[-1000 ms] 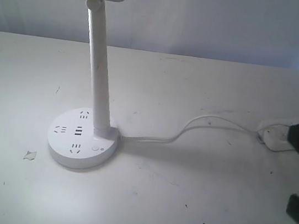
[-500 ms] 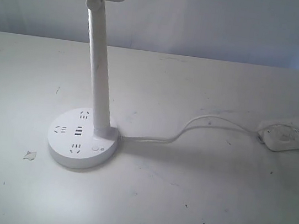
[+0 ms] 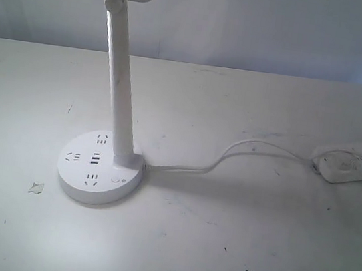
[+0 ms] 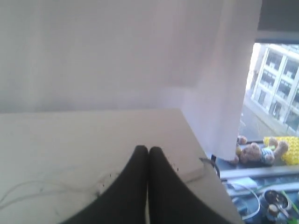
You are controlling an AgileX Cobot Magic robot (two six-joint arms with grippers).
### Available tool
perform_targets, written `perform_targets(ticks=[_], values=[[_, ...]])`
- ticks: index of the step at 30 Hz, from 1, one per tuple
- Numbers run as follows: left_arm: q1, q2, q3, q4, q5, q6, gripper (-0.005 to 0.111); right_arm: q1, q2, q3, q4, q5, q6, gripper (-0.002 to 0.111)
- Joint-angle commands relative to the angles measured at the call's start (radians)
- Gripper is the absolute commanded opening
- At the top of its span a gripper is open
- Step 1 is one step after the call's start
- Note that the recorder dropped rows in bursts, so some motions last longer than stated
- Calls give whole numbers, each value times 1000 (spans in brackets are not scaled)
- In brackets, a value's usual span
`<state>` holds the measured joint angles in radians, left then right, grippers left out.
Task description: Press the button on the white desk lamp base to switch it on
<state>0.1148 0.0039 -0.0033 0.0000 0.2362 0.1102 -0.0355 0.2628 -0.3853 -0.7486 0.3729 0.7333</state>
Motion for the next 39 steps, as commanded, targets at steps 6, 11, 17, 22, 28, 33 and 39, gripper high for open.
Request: perform_targets(ticks=[6,11,17,22,28,33,39], values=[[3,-4,3,-6,-2,-1,0,-80,-251,8,-5,143,3,0],[3,-4,3,-6,-2,-1,0,-227,-263,20,54,135,6,0],[3,-4,3,-6,-2,-1,0,-294,-263,162,114,-75,6,0],[3,-4,3,-6,-2,-1,0,-294,-263,317,119,-385,-4,0],[3,-4,3,-6,-2,-1,0,-294,-263,385,117,-466,-37,0],[3,-4,3,-6,-2,-1,0,-294,-263,385,124,-359,-37,0],[3,-4,3,-6,-2,-1,0,-294,-263,385,124,-351,-51,0]])
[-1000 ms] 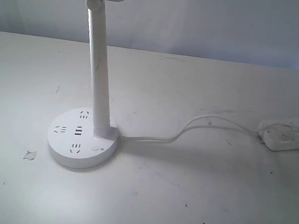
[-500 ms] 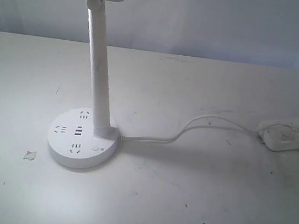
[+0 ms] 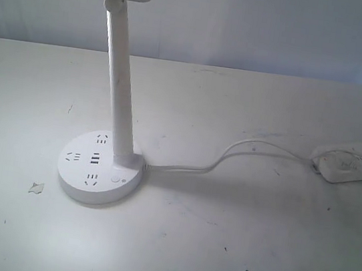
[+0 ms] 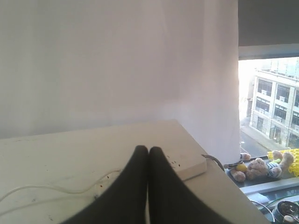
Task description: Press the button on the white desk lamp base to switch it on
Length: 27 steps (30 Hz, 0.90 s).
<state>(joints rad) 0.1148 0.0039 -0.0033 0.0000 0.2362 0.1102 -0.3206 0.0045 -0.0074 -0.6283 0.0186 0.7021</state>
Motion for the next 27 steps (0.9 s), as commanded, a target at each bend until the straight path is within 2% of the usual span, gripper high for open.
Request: perform_targets(ticks=[1,11,23,25,27], values=[[3,-4,3,-6,-2,-1,0,-9,-4,7,4,3,-24,0],[3,-4,3,-6,-2,-1,0,42,-4,7,4,8,-51,0],[3,-4,3,-6,-2,-1,0,43,-4,7,9,9,-44,0],[3,-4,3,-6,-2,-1,0,43,-4,7,50,11,-67,0],[3,-4,3,-6,-2,-1,0,43,-4,7,162,33,-183,0]])
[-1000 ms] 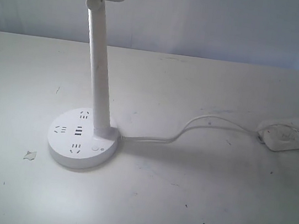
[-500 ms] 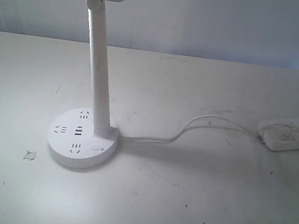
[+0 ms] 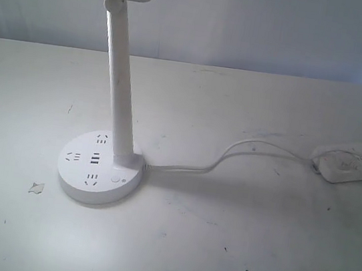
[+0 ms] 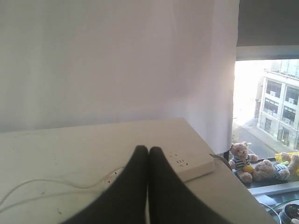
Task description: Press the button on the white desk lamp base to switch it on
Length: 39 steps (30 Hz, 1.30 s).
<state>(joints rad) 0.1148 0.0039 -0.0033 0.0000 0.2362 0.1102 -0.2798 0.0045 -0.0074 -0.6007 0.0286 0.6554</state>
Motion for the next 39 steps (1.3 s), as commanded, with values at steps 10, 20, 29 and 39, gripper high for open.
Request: perform_targets(ticks=[10,20,29,39], values=[[3,-4,3,-6,-2,-1,0,2,-4,7,730,300,-836,0],[3,-4,3,-6,-2,-1,0,2,-4,7,733,328,-778,0],[3,-4,3,-6,-2,-1,0,91,-4,7,733,328,-782,0],[3,-4,3,-6,-2,-1,0,104,-4,7,733,328,-782,0]])
